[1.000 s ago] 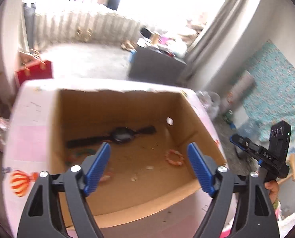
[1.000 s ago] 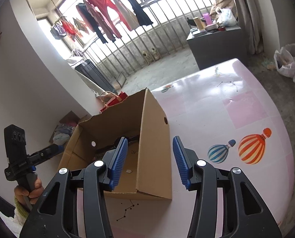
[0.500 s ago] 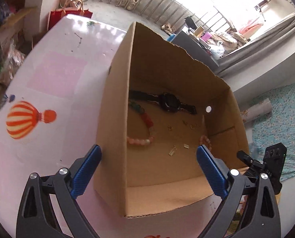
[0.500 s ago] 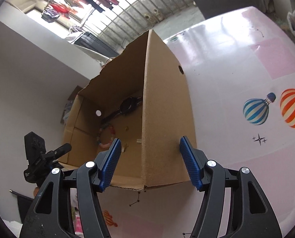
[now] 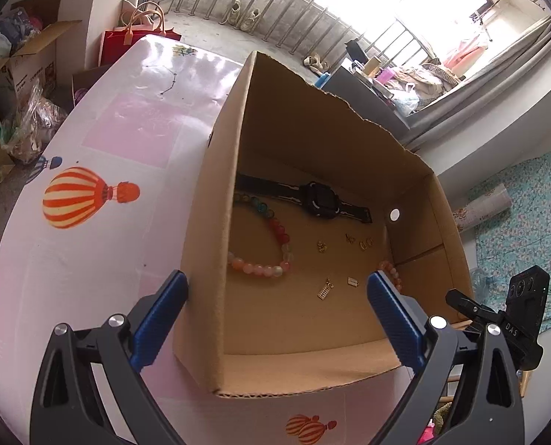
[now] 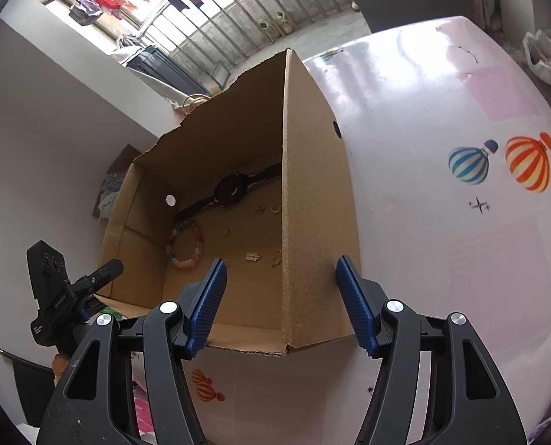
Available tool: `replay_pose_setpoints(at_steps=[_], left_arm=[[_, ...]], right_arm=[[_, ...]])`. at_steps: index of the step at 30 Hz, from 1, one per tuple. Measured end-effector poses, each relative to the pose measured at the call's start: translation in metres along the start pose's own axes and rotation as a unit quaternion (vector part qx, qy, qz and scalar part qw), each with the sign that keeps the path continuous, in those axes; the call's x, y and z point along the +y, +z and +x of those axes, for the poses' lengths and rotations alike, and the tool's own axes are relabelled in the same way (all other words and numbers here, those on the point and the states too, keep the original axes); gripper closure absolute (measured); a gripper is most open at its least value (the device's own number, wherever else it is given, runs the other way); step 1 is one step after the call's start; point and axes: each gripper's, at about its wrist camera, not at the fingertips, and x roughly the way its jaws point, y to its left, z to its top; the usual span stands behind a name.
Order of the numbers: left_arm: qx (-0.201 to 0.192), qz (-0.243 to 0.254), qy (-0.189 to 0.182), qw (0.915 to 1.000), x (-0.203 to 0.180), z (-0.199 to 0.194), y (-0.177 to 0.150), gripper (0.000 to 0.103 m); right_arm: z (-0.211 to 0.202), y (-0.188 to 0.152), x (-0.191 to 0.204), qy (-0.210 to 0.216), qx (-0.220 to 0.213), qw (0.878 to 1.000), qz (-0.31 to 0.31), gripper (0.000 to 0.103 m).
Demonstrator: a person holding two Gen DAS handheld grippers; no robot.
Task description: Organize jewelry
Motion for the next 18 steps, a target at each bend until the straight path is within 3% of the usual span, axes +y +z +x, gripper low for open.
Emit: replay_pose_setpoints(at_steps=[8, 18], left_arm=[[-0.008, 0.015, 0.008, 0.9998, 0.004, -0.022, -0.035, 0.009], [-0.016, 0.024, 0.001, 0.9996, 0.010, -0.044, -0.071, 0.009]], right_arm=[[-0.021, -0.040, 0.007, -0.008, -0.005, 1.000, 0.009, 0.043], [-0.026, -0.056, 0.016, -0.011, -0.023, 1.000, 0.012, 0.043]])
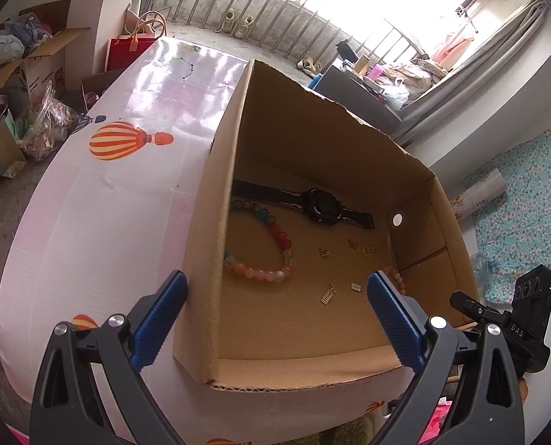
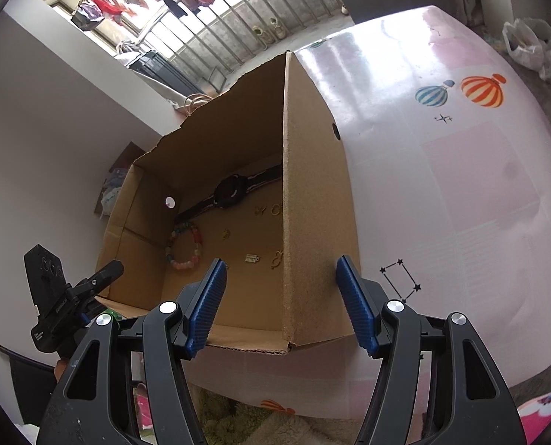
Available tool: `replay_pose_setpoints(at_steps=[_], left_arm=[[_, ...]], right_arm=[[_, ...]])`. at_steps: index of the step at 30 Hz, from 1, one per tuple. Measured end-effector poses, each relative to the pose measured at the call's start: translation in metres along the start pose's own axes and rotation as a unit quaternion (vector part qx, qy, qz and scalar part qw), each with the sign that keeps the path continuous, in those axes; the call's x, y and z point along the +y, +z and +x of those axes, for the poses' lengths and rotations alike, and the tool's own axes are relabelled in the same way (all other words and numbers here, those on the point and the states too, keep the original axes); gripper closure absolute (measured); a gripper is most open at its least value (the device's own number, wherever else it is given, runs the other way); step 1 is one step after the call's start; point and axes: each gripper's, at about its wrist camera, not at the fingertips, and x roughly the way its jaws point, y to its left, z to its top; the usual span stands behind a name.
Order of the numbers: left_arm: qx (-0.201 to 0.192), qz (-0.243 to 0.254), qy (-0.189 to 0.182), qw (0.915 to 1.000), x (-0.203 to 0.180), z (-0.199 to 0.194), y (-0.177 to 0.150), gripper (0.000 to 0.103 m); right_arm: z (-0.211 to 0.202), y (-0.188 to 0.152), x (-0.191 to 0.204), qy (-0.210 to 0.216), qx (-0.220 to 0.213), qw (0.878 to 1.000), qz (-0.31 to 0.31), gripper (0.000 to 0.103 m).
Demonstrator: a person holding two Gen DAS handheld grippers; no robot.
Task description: Organize jewelry
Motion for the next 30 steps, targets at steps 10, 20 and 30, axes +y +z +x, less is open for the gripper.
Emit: replay_pose_setpoints(at_steps=[10, 20, 30], left_arm=[[-0.061, 0.007, 0.004, 0.9981, 0.003, -0.026, -0.016, 0.008], [-0.121, 0.092, 0.093, 0.9840, -0.027, -0.080, -0.054, 0.006], [-0.101, 0.119, 0.177, 0.9718, -0.051, -0.065, -0.075, 0.006]], right_arm=[[-0.003, 0.006, -0.014, 0.038, -0.020, 0.999, 0.024, 0.042], [-0.056, -0.034, -0.009, -0.083, -0.100, 0.990, -0.052, 0.030], [-0.036, -0.071, 0.043, -0.089, -0.091, 0.980, -0.154, 0.015]])
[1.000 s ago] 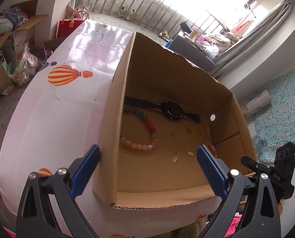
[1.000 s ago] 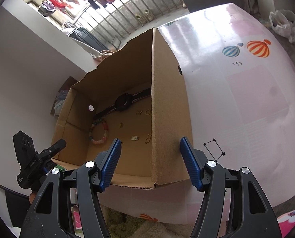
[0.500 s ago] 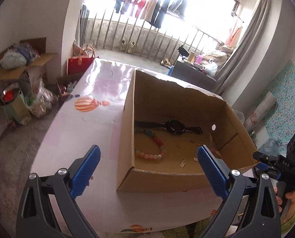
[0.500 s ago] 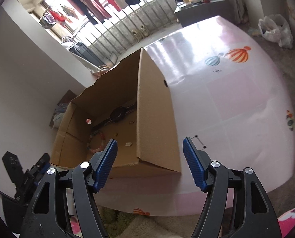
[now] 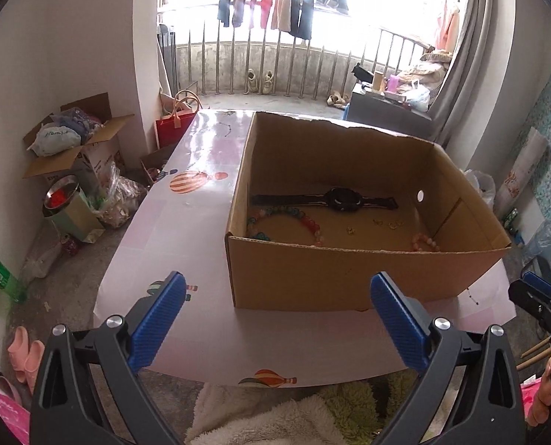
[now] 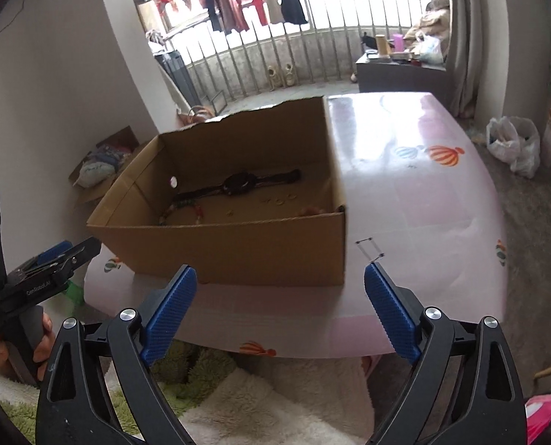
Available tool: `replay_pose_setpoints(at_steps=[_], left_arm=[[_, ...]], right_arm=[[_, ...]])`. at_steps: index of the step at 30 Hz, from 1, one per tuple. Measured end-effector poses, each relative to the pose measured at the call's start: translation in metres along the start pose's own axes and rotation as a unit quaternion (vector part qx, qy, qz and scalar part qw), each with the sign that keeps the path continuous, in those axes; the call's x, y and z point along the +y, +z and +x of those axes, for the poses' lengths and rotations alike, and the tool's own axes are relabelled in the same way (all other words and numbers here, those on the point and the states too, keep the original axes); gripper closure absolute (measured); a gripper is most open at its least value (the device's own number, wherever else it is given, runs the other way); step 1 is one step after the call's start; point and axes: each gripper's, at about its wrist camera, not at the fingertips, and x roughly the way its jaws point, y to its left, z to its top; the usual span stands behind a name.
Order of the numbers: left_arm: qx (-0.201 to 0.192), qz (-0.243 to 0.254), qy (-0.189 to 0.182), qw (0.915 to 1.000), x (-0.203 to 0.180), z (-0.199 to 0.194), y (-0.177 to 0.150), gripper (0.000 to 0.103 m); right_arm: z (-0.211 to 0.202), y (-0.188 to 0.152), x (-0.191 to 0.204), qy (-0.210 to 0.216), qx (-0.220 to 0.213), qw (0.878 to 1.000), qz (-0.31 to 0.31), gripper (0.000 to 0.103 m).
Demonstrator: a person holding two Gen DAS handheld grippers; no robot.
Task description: Organize jewelry
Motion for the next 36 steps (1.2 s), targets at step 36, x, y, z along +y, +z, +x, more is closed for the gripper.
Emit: replay_pose_setpoints(at_steps=[36], left_arm=[[0.109, 0.009, 0.011, 0.9939, -0.026, 0.040, -0.008, 0.006]], right_arm=[[0.043, 0.000, 0.035, -0.105, 0.060, 0.993, 0.000, 0.011]])
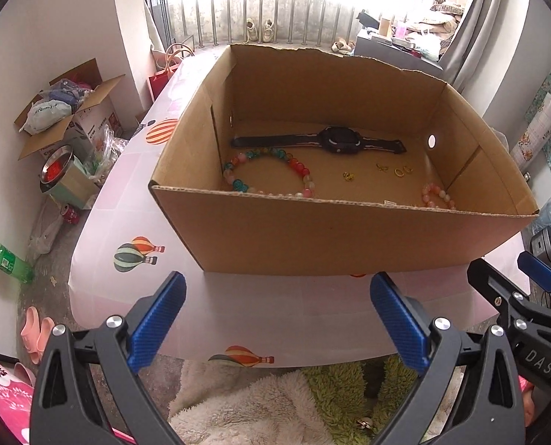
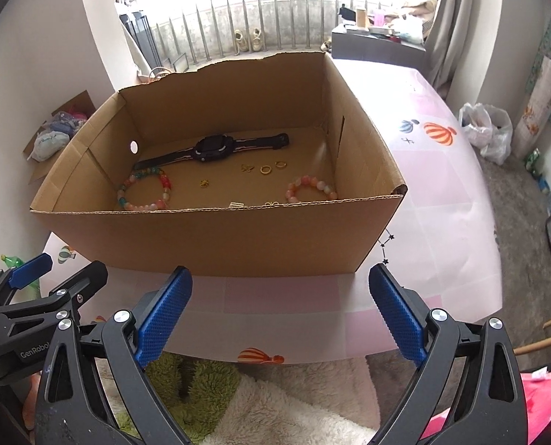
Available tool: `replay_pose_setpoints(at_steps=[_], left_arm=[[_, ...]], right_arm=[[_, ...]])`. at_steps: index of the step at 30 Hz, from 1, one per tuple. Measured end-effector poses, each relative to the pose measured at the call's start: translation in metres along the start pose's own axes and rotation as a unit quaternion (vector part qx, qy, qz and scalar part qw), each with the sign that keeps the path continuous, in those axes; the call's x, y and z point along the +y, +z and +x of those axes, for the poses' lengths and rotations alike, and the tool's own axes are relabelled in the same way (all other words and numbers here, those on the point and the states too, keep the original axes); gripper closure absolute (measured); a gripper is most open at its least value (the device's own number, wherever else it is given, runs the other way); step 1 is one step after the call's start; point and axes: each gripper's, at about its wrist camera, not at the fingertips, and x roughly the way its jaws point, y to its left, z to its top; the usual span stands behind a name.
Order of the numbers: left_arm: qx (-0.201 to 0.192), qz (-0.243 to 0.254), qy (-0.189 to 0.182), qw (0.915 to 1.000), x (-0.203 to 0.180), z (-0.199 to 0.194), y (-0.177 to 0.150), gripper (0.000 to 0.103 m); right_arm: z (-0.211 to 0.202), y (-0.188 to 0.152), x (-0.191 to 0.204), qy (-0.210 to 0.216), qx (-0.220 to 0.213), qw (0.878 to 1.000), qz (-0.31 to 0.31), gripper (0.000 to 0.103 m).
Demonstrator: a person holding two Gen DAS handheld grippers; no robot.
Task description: Organize jewelry
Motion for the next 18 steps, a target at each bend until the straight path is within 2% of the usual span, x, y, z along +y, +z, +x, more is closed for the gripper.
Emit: replay_pose_setpoints(at_steps=[18], left_arm=[[0.008, -0.001, -0.001, 1.0000, 0.0019, 0.0042, 0.0040, 0.006]], right_arm=[[0.0041, 0.0018, 0.0046, 0.003, 0.003, 1.000, -0.004, 0.011]])
